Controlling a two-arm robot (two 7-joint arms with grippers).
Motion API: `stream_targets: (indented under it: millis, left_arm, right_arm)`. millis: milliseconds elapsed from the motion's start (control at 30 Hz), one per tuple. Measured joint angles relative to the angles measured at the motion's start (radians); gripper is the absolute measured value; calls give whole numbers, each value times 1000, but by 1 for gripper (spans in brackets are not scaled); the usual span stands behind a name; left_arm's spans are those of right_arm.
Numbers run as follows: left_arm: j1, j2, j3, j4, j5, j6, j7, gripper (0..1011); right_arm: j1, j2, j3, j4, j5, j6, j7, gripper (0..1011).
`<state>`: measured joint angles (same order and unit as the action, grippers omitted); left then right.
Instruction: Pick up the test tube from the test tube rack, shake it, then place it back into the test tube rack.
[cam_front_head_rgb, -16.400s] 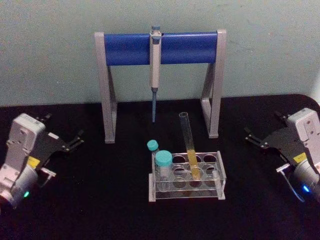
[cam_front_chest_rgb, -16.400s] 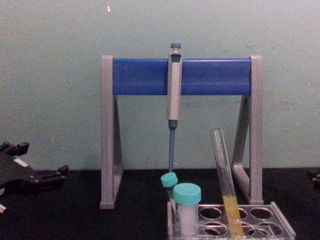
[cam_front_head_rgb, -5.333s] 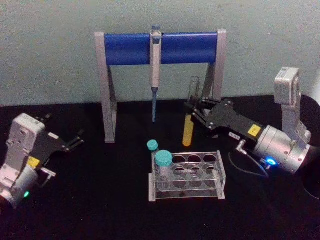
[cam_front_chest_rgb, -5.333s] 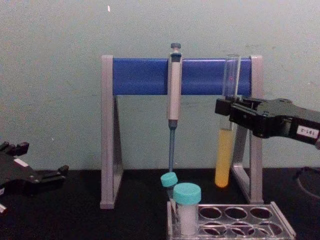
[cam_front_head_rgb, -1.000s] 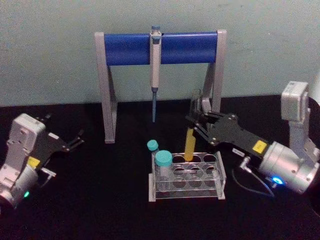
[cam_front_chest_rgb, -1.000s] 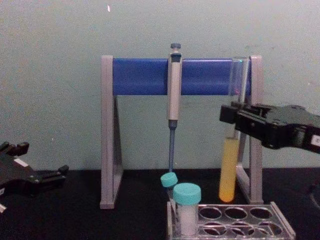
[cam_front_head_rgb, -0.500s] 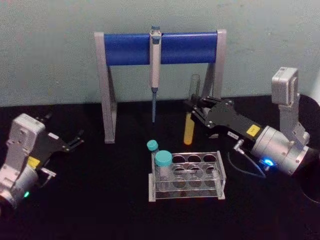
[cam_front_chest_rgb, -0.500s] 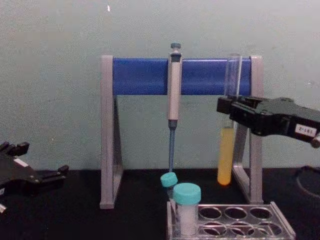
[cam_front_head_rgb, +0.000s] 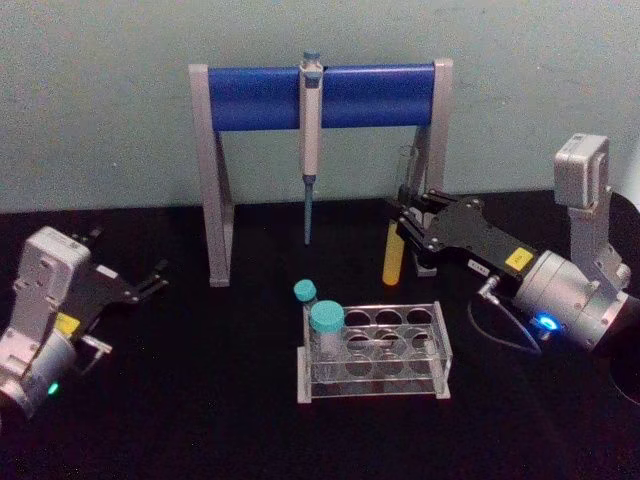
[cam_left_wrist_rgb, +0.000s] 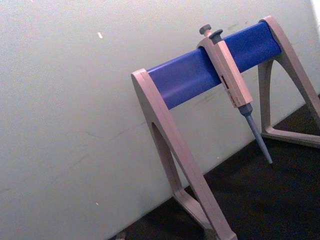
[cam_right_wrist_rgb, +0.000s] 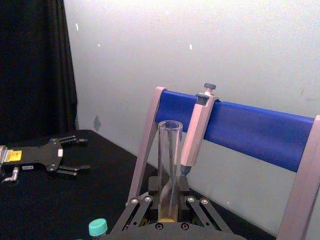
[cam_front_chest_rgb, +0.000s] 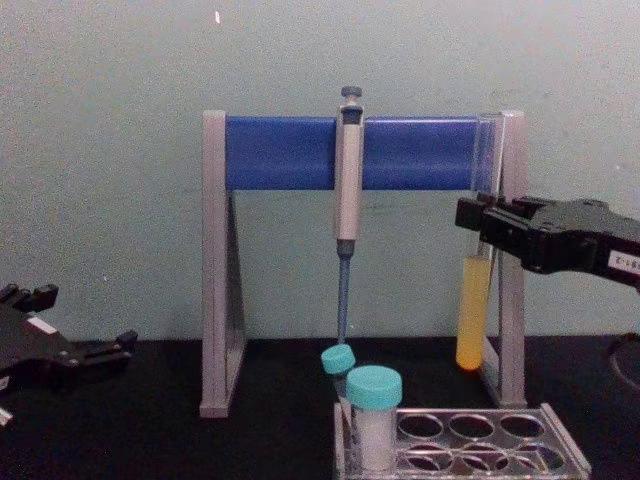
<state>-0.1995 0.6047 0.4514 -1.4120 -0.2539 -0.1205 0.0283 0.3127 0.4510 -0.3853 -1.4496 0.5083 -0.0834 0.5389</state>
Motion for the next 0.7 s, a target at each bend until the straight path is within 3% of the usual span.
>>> stream_targets:
  millis: [700]
  left_arm:
    - [0, 0, 0, 0, 0, 0, 0, 1010]
  right_arm:
    - [-3, -1, 4, -5, -5, 5, 1, 222]
